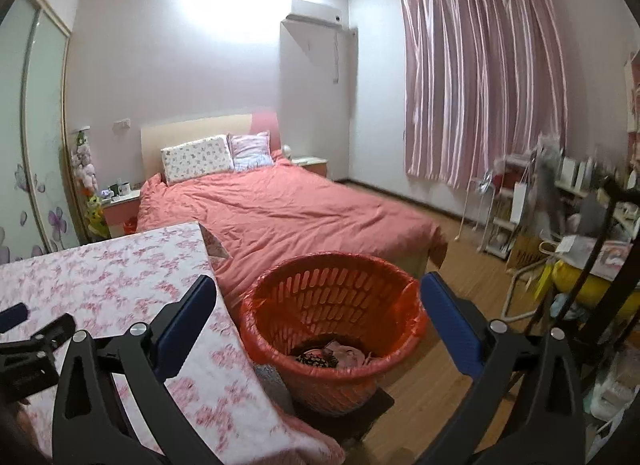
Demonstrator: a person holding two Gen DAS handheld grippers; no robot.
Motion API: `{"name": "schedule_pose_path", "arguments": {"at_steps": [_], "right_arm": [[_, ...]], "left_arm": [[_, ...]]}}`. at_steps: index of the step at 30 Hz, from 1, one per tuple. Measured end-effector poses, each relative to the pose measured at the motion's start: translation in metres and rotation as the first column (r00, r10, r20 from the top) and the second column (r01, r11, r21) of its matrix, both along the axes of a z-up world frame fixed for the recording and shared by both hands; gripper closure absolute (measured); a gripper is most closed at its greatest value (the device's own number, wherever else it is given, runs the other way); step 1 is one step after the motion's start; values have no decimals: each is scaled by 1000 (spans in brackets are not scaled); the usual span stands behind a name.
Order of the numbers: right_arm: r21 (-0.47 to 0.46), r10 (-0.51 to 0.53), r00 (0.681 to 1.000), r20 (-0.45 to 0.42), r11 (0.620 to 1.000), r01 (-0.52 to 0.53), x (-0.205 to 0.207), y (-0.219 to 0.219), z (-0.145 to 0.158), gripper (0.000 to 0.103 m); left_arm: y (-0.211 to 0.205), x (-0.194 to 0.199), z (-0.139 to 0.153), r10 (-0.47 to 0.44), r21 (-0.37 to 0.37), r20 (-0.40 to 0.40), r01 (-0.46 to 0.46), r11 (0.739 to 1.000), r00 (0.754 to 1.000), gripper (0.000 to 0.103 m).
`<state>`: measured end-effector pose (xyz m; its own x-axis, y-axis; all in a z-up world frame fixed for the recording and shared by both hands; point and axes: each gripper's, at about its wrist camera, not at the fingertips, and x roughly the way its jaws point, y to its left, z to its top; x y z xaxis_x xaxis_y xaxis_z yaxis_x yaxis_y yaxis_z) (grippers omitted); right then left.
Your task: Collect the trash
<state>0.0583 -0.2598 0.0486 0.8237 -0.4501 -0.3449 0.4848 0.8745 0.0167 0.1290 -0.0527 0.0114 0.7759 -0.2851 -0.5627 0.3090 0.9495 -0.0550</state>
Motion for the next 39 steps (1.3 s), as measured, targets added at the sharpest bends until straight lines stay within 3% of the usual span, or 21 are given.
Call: {"name": "schedule_pose_path", "arguments": {"at_steps": [7, 13, 18, 30, 39], "right_arm": [[84, 30, 999, 22, 996, -31, -29, 11, 3, 2], [11, 1, 1000, 27, 1000, -2, -32, 31, -2, 2], [-6, -39, 999, 5, 999, 39, -37, 42, -7, 2], [56, -57, 986, -157, 996, 67, -35, 50, -25, 2], [-27, -136, 977, -162, 991, 133, -41, 56, -24, 2]], "left_arm": [[58, -47, 2, 169, 4, 58, -170, 985, 984, 4], [79, -73, 4, 251, 2, 107, -252, 968, 962, 4], [83, -85, 1, 277, 17, 123, -281, 960, 953, 4], [91, -86, -19, 309, 32, 29, -310, 950, 951, 4], [90, -88, -18, 341, 45, 22, -341, 939, 940, 4]]}}
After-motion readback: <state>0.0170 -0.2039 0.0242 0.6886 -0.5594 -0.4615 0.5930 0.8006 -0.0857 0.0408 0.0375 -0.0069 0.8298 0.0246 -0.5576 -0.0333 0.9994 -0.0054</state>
